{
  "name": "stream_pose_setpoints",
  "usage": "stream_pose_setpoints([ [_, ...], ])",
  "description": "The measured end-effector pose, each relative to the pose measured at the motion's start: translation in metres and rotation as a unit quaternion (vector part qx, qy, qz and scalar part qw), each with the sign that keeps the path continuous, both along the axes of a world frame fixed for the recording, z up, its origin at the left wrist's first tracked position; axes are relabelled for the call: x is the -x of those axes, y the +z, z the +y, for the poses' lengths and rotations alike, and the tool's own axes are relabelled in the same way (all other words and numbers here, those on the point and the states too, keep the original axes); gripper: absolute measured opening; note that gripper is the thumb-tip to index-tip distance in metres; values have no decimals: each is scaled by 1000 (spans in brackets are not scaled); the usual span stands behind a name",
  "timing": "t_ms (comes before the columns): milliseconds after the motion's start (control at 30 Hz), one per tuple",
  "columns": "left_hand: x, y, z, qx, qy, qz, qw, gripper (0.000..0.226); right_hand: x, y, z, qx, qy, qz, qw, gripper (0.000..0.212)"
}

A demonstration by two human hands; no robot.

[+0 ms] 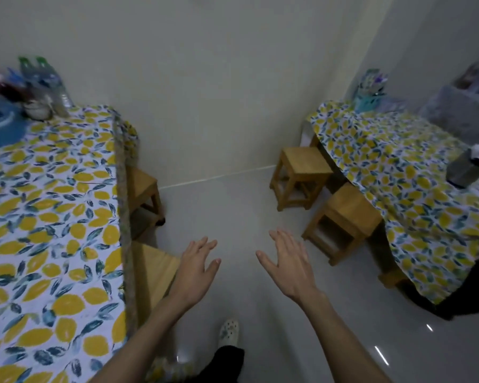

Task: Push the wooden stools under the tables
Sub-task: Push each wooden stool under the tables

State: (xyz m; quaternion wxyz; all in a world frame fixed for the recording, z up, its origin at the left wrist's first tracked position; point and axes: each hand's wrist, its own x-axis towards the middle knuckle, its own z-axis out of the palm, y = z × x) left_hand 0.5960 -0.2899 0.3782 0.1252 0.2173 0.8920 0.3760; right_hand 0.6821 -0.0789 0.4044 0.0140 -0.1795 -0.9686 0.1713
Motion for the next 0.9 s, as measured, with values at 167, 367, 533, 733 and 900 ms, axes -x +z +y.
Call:
stream_pose_setpoints([
  [167, 77, -1, 53, -27, 66, -13, 997, 48, 96, 4, 63, -6, 67, 9, 998, 68],
  [367, 164, 10, 98, -42, 113, -14, 993, 49, 217, 18, 125, -17, 116, 45, 992, 77],
  [533, 232, 2, 120, -27, 176, -11, 984, 50, 325, 14, 158, -14, 175, 29, 984, 87],
  [733, 321, -22, 136, -32, 301, -23, 953, 49, 473, 11, 182, -33, 311, 18, 950, 84],
  [900, 377, -28, 153, -45, 412, -22, 910, 50, 588, 11, 188, -48, 422, 9, 905, 92],
])
